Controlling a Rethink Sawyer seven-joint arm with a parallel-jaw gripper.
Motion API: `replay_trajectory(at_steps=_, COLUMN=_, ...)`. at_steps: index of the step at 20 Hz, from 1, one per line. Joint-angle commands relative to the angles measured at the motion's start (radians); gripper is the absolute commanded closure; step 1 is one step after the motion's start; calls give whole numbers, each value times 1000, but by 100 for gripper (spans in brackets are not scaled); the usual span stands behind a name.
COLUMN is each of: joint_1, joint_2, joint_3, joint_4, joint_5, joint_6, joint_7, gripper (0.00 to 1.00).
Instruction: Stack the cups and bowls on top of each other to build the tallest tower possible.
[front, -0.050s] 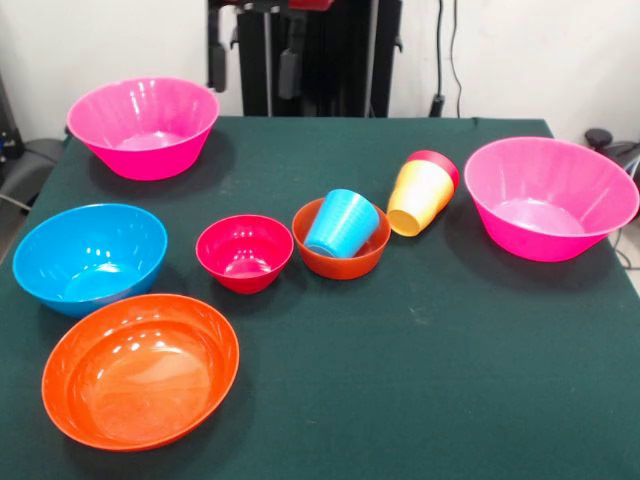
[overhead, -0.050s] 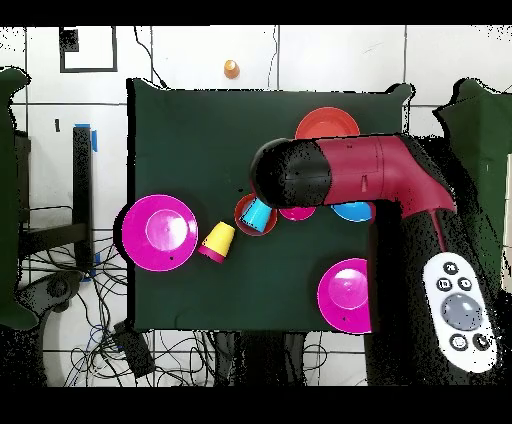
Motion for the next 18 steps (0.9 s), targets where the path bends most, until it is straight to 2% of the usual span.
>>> replay_trajectory(at_steps=1, joint_1=26, joint_2=51, joint_3=-71, joint_4=145, joint_5=28, joint_6=-48, joint_7=153, gripper=0)
replay_trajectory(at_steps=7, joint_1=11, joint_2=99, joint_3=-67, joint_4=167, joint_5=56, joint_6=-43, joint_7=124, gripper=0)
replay_trajectory(at_steps=11, joint_1=14, joint_2=140, joint_3=-95, joint_4=137, joint_5=12, joint_6=-19, joint_7=85, gripper=0)
replay_trajectory(at_steps=18, joint_1=-6, joint_2=195, joint_3=-87, joint_4=128, joint_5=0, joint_6=-91, joint_7=54, gripper=0)
